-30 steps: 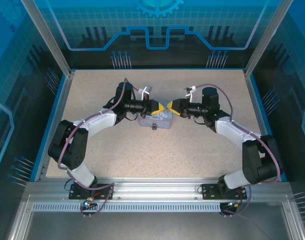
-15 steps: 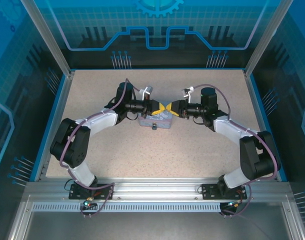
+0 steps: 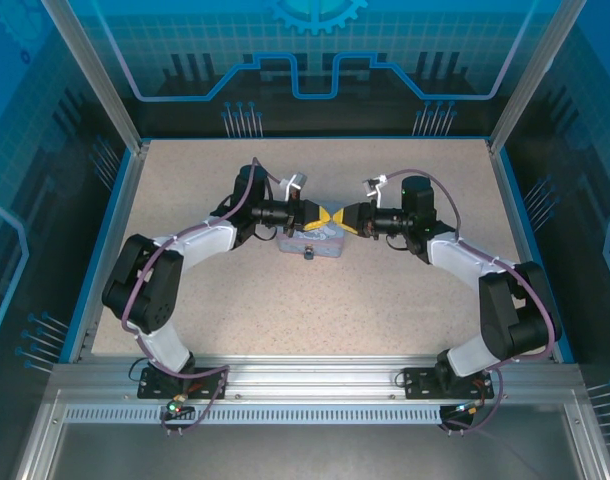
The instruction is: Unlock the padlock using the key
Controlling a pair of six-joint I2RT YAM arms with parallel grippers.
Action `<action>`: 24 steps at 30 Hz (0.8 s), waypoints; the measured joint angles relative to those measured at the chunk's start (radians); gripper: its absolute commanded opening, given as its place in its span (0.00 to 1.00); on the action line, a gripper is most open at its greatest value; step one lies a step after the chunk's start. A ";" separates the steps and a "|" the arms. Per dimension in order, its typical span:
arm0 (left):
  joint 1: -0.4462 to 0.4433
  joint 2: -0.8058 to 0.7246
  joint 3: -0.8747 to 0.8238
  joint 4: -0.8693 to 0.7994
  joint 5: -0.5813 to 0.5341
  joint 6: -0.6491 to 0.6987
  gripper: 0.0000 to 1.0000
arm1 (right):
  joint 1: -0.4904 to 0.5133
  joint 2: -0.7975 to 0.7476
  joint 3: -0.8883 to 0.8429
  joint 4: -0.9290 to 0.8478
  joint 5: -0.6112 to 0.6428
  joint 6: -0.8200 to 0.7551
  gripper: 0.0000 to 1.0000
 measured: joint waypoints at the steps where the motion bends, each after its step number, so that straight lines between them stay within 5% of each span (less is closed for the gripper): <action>1: 0.000 0.003 0.003 0.000 0.001 0.000 0.00 | 0.000 0.000 -0.002 0.000 0.000 0.000 0.15; 8: 0.001 0.007 0.008 0.002 0.007 0.000 0.00 | -0.002 0.000 -0.008 -0.003 0.004 -0.007 0.00; 13: 0.001 0.007 0.008 0.003 0.007 0.000 0.00 | -0.002 0.000 -0.011 -0.001 0.004 -0.007 0.00; 15: 0.003 0.007 0.008 0.006 0.005 0.000 0.34 | -0.004 -0.001 -0.016 0.005 0.005 -0.007 0.00; 17: 0.006 -0.002 -0.002 0.016 -0.034 0.003 0.56 | -0.007 -0.011 -0.031 0.010 0.009 -0.007 0.00; 24: 0.054 -0.205 -0.124 -0.107 -0.230 0.138 0.74 | -0.041 -0.030 -0.090 -0.019 0.098 0.021 0.00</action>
